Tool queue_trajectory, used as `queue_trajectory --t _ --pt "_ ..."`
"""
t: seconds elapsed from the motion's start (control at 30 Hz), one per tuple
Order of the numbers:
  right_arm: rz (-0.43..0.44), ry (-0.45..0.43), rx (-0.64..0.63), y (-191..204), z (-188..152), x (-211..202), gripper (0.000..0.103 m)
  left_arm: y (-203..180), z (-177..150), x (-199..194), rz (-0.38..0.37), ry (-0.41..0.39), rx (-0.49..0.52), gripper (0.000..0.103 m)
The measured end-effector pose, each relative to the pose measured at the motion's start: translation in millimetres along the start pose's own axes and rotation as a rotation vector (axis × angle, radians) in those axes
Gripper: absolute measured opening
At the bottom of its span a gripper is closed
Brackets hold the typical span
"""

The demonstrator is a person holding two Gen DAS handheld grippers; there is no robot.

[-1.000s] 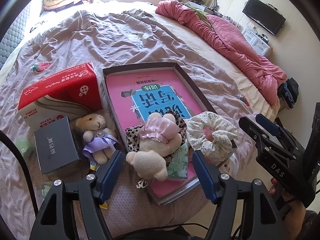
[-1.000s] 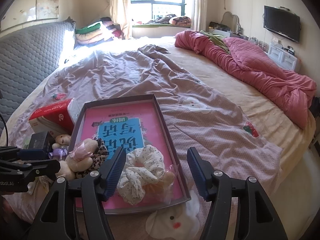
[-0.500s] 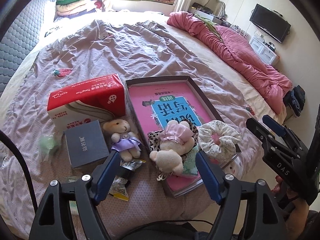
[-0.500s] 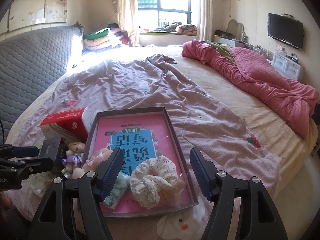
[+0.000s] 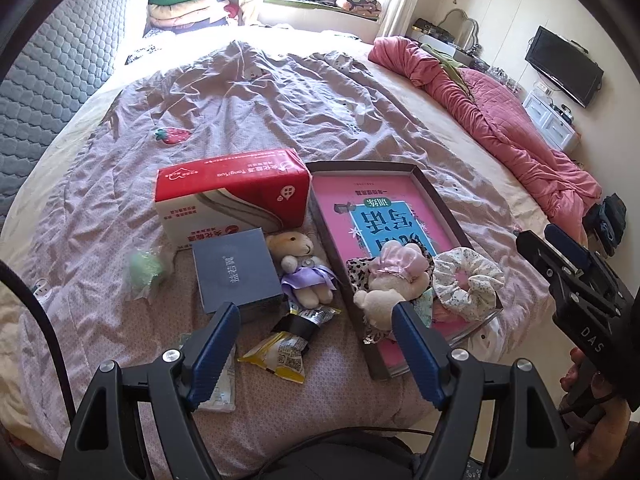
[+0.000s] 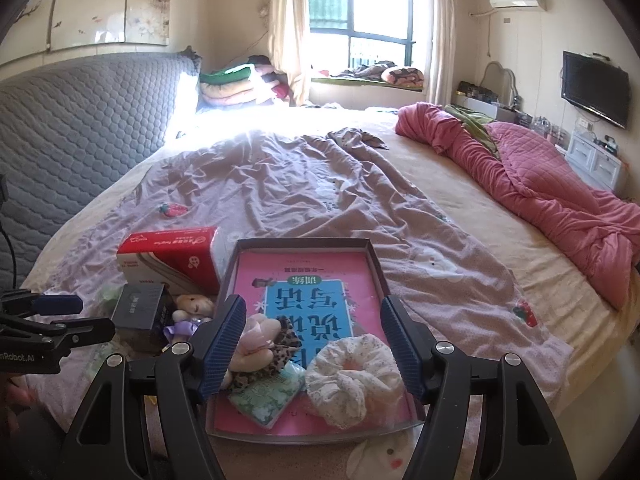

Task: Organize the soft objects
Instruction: 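Withdraw both grippers from the tray back toward the remaining pile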

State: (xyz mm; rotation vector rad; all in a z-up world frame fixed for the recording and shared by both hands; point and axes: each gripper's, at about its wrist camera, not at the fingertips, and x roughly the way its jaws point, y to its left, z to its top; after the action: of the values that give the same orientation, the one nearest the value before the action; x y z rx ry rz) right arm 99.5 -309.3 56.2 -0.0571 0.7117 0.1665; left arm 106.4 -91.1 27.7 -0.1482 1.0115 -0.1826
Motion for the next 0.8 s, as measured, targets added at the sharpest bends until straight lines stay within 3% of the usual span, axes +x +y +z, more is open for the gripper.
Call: queue_trajectory --t 0.8 --pt "0.183 0.039 -0.228 92.6 -8.6 8.7 0.072 118.2 -36.8 -13.0 0.100 0.024 -0.212 0.078"
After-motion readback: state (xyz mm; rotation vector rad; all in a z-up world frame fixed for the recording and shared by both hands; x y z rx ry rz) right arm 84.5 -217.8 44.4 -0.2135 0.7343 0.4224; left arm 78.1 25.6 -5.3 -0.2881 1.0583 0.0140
